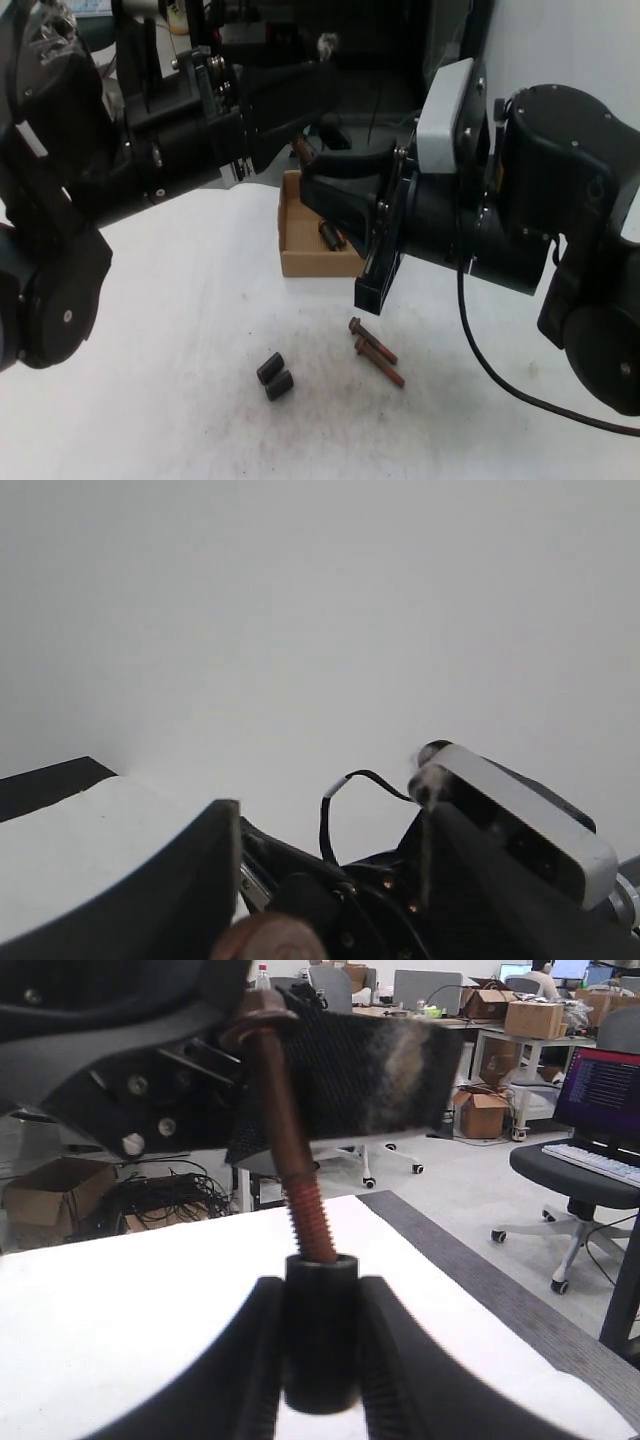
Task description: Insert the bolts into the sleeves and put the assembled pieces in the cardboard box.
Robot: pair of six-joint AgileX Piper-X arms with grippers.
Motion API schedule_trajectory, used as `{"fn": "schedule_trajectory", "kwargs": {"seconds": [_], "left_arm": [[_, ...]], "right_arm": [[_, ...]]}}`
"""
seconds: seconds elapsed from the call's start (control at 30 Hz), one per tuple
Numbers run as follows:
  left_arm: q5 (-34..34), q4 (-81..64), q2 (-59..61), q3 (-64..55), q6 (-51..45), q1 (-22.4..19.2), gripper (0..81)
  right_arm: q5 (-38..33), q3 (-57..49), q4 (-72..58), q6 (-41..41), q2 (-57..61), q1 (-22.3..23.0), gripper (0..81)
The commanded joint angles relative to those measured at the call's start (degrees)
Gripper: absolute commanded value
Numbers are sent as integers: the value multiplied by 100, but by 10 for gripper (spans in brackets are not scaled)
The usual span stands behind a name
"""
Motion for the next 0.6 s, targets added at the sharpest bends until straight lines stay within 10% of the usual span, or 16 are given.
{"fn": "schedule_trajectory", "kwargs": {"seconds": [0.0,0.57], "left_arm": [[11,-76,-18,-52,49,6,509],[36,-76,-18,-88,-88,-4,481]], "right_arm": [[45,-44,-39,-1,-28,-12,8],[202,-44,-675,-1,-28,-2,8]]}}
